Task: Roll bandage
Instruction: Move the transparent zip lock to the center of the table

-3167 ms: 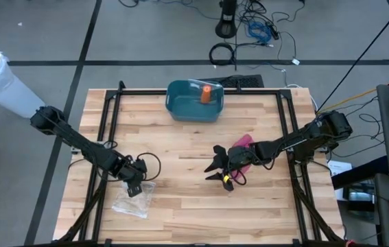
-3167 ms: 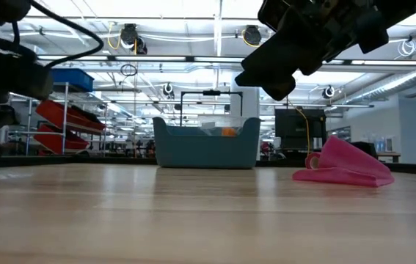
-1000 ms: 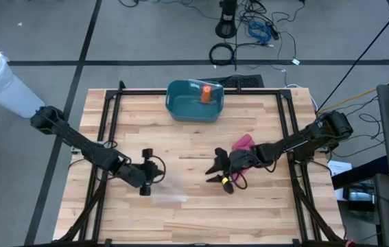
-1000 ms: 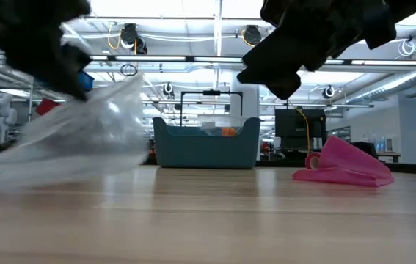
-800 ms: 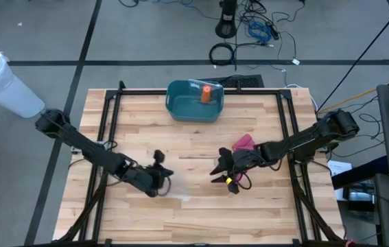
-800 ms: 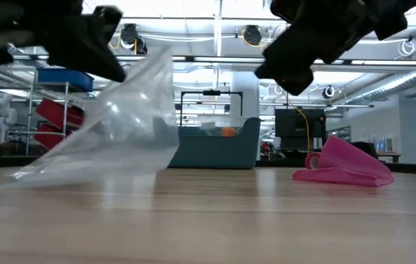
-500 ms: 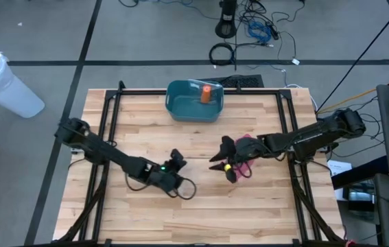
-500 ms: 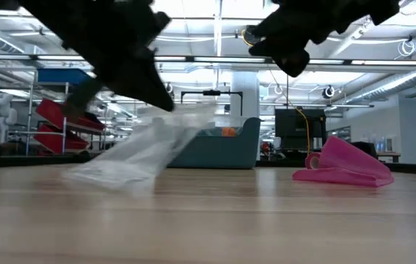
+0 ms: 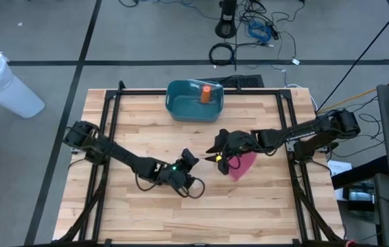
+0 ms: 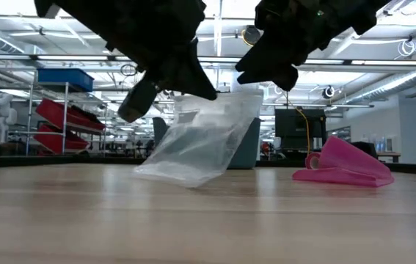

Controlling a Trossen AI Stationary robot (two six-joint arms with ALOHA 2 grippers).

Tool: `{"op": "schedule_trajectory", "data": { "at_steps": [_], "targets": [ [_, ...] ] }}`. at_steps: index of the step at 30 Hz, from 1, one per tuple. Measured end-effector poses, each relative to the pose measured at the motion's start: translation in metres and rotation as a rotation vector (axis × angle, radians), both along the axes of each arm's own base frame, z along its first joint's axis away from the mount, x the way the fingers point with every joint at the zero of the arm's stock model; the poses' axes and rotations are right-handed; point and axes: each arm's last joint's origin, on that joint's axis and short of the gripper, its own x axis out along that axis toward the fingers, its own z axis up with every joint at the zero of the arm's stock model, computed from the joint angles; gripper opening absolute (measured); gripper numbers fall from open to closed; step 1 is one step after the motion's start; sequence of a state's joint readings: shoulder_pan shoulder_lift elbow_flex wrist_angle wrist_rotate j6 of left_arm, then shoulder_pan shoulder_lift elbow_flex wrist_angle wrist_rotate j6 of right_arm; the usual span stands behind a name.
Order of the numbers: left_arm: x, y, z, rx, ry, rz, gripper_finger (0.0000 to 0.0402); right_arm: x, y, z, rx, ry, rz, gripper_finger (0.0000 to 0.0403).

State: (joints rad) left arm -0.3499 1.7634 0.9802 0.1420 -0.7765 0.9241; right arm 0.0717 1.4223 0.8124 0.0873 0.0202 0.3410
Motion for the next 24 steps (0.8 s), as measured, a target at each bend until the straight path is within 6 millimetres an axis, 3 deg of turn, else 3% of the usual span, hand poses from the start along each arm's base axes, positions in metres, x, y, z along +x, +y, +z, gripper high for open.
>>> {"op": "schedule_trajectory", "data": {
  "at_steps": [4, 18, 24],
  "targets": [
    [0.004, 0.009, 0.000, -0.050, -0.005, -0.024, 0.0000, 0.002, -0.008, 0.003, 0.033, -0.028, 0.030, 0.0134],
    [0.010, 0.023, 0.003, -0.089, -0.059, 0.027, 0.0000, 0.009, -0.025, -0.023, -0.022, 0.088, 0.002, 0.0134],
    [0.011, 0.023, 0.003, -0.111, -0.064, 0.022, 0.0000, 0.009, -0.033, -0.025, -0.055, 0.097, -0.027, 0.0091]
  ]
}}
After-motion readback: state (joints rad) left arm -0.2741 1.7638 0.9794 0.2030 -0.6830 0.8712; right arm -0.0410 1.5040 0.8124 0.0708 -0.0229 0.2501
